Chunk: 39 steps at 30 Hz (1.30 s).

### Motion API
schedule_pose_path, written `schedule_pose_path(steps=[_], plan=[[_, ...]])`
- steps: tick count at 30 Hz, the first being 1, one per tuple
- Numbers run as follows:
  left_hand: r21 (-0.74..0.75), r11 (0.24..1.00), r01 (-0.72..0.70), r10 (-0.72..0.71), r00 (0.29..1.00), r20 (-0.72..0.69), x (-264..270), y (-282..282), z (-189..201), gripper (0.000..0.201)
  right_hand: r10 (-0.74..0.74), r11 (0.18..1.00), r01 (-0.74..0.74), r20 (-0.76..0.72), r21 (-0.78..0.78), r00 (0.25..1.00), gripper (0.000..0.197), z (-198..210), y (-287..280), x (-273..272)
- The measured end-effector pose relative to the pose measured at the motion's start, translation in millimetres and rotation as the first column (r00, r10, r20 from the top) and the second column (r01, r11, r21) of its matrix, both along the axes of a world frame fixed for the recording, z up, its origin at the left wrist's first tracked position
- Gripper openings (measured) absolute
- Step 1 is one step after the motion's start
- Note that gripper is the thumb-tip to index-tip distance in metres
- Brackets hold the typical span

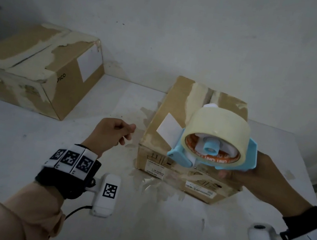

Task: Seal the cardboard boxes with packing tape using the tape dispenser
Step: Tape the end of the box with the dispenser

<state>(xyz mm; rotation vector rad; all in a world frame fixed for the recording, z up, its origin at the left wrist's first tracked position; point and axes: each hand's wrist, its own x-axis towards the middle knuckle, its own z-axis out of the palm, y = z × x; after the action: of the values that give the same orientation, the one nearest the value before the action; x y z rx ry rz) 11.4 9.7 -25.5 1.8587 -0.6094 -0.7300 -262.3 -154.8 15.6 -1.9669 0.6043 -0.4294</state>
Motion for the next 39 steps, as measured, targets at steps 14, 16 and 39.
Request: schedule_pose_path(steps=[14, 16, 39], plan=[[0.049, 0.999, -0.011, 0.013, 0.999, -0.044, 0, -1, -12, 0.020, 0.030, 0.999, -0.031, -0.075, -0.013, 0.997, 0.055, -9, -4, 0], [0.089, 0.996, -0.012, 0.018, 0.997, -0.070, -2, -2, -18, 0.022, 0.022, 1.000, -0.022, -0.059, 0.004, 0.998, 0.042, -10, -2, 1], [0.166, 0.981, -0.102, 0.124, 0.984, -0.128, -30, -20, -25, 0.051, -0.050, 0.999, 0.052, -0.099, 0.016, 0.994, 0.034, -15, 0, 1]])
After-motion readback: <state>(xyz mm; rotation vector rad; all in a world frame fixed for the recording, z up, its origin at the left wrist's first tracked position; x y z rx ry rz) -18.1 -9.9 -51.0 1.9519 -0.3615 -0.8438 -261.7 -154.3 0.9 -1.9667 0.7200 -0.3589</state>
